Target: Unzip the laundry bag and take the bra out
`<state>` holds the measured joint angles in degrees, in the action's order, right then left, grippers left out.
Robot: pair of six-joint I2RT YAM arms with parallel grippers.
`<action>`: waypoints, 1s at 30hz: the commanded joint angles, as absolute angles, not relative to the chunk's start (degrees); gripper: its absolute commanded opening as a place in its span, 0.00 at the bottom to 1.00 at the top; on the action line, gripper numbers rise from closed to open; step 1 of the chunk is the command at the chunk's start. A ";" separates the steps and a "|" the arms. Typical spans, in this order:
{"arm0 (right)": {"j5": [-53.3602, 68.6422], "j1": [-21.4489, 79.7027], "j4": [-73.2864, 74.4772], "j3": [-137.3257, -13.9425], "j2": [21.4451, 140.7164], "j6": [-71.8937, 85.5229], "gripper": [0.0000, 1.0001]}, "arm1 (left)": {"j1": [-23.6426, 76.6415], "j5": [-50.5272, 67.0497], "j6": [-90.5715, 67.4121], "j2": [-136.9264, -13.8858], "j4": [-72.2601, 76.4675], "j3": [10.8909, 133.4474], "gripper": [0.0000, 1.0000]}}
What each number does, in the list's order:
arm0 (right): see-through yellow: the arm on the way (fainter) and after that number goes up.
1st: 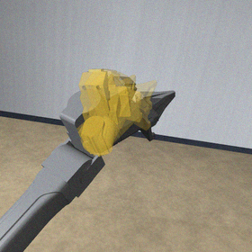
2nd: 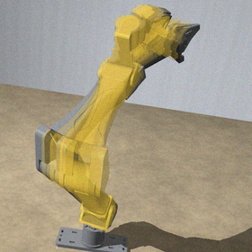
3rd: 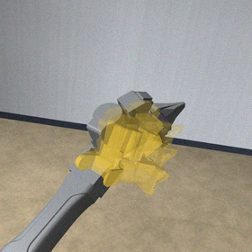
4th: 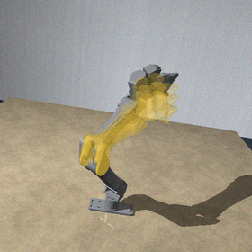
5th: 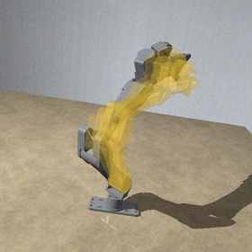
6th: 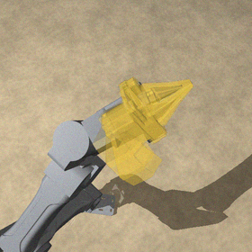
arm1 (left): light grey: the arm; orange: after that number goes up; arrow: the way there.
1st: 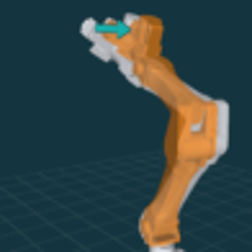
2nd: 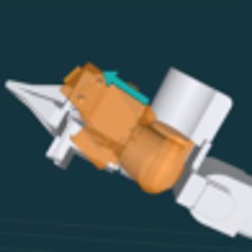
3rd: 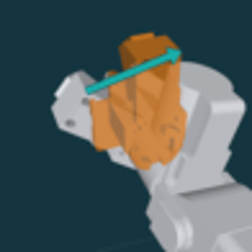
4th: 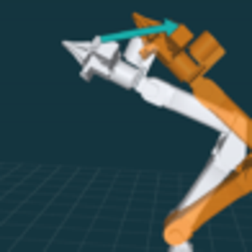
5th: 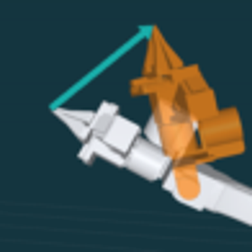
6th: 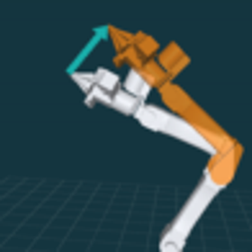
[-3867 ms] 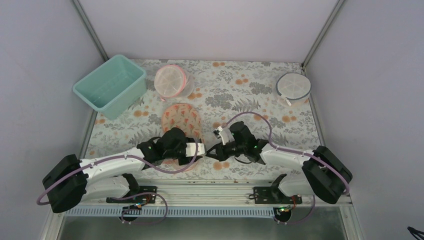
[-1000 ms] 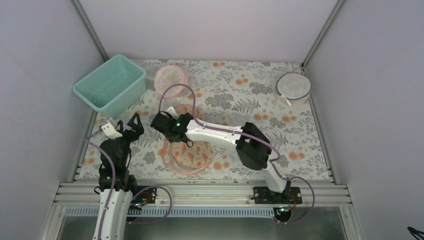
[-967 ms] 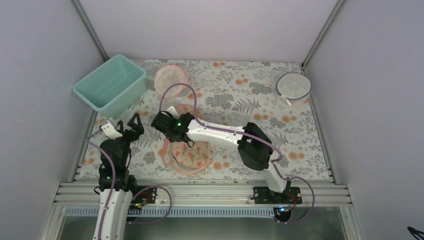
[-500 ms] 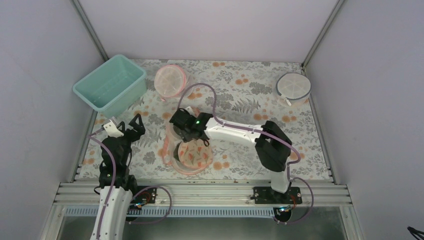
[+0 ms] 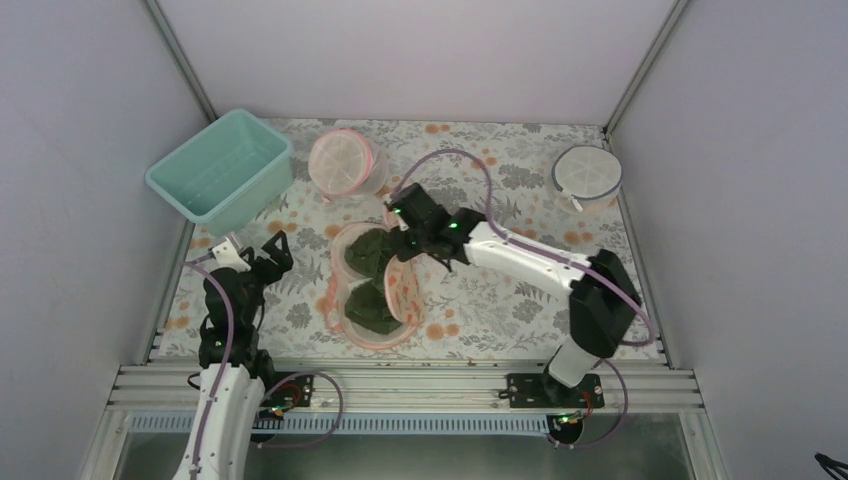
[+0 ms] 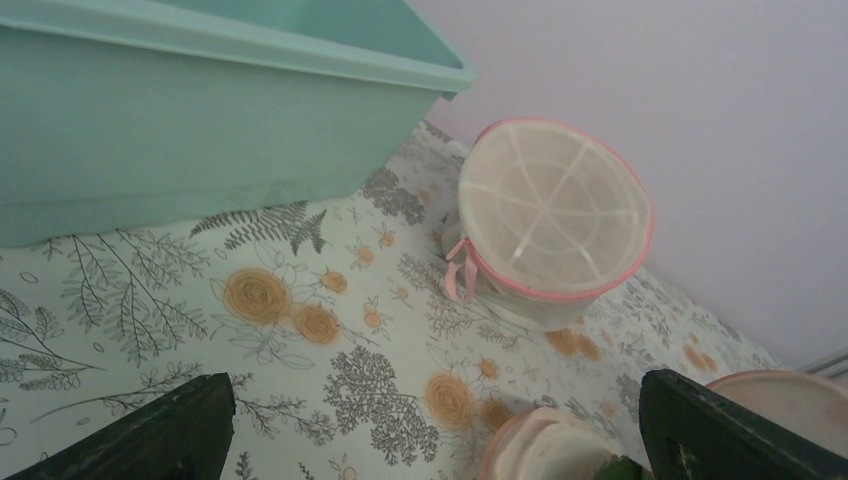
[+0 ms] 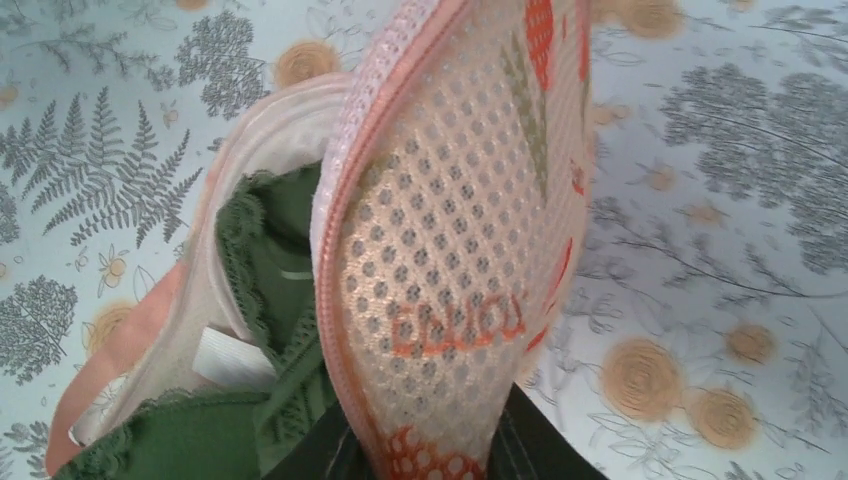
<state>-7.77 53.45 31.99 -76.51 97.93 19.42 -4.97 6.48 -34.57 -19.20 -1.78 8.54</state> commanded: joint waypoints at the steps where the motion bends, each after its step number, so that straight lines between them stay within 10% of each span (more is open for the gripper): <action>1: 1.13 46.77 27.73 -68.10 89.44 14.22 0.26 | -5.36 9.63 -33.84 -20.82 -0.01 8.71 1.00; 13: 8.19 20.74 24.77 -59.48 86.17 18.33 0.83 | -5.45 12.81 -33.84 -25.38 0.41 8.94 1.00; 21: 11.71 9.60 19.37 -60.54 82.79 22.37 0.90 | -6.94 13.70 -33.68 -26.82 1.21 9.29 1.00; 30: 14.56 21.95 16.85 -68.70 88.10 16.47 0.90 | -7.73 19.56 -25.33 -32.87 2.81 18.55 1.00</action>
